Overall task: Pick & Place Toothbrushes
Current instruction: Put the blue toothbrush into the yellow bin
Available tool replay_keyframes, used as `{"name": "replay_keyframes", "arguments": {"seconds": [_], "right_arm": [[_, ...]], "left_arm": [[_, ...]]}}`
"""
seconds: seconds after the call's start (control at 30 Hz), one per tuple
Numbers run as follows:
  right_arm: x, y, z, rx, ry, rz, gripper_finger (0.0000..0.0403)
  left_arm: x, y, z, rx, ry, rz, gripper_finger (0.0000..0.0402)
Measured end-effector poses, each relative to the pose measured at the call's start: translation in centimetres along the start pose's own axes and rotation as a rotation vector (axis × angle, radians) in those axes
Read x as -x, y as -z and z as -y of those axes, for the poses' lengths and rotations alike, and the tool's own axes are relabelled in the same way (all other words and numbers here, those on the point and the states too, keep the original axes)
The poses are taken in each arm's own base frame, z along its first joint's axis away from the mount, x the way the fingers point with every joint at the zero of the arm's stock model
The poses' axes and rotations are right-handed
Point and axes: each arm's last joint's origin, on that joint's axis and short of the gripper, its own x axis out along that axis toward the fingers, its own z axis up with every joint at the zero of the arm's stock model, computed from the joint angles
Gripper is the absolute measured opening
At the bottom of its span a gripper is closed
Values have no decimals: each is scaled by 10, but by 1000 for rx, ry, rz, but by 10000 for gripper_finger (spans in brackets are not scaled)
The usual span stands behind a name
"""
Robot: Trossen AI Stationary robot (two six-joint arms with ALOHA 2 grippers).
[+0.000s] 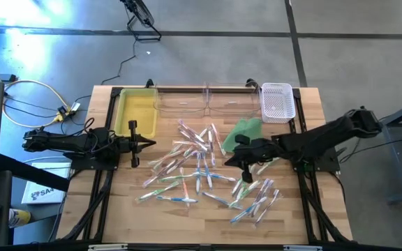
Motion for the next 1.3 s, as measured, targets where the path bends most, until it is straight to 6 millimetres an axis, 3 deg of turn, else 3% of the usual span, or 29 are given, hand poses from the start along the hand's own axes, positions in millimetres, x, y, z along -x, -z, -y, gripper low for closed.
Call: {"name": "replay_keyframes", "arguments": {"seconds": [0.3,1.0,1.13,1.3], "right_arm": [[-13,8,3,-2,11,-54,2],[-13,4,3,4,48,3,4],[-13,4,4,5,62,6,29],[-13,4,4,4,65,6,99]], "left_arm": [[0,0,0,0,2,-3,6],[0,1,0,0,6,-5,6],[0,1,0,0,5,-6,6],[0,1,0,0,4,-6,6]]}}
